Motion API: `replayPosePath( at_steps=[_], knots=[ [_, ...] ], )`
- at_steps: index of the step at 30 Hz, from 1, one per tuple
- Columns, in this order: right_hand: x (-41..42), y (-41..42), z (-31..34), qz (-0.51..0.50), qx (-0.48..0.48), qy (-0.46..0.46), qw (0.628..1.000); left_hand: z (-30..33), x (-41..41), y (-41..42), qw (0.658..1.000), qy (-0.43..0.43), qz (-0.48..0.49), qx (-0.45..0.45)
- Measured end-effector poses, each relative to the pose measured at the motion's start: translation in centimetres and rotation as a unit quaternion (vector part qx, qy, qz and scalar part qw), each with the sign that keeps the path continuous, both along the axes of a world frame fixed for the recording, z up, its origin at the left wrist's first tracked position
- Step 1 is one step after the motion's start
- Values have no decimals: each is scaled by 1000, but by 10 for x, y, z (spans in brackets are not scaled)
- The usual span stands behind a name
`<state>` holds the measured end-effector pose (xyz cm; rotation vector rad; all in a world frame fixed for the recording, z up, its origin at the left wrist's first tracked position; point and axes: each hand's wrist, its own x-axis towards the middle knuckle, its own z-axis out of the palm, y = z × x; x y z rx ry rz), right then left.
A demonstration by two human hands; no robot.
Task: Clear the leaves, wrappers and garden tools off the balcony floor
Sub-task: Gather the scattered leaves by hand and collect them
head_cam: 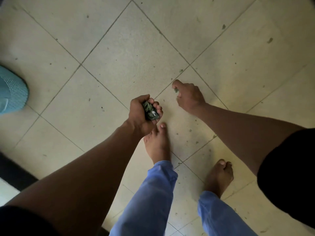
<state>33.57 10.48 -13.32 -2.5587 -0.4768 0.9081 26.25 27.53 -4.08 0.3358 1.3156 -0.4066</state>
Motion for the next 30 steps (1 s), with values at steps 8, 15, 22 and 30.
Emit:
replayPosePath(
  at_steps=[8,15,22,30],
  knots=[
    [7,8,1,-100,43,2,994,0,-18,12,1000,6,28,-7],
    [11,17,4,-101,-24,27,994,6,-17,7,1000,0,24,-4],
    [16,10,79,-251,57,102,961,34,-14,-11,999,0,35,-11],
    [-5,44,295,-185,184,141,955,145,13,-21,990,-27,127,-48]
  ],
)
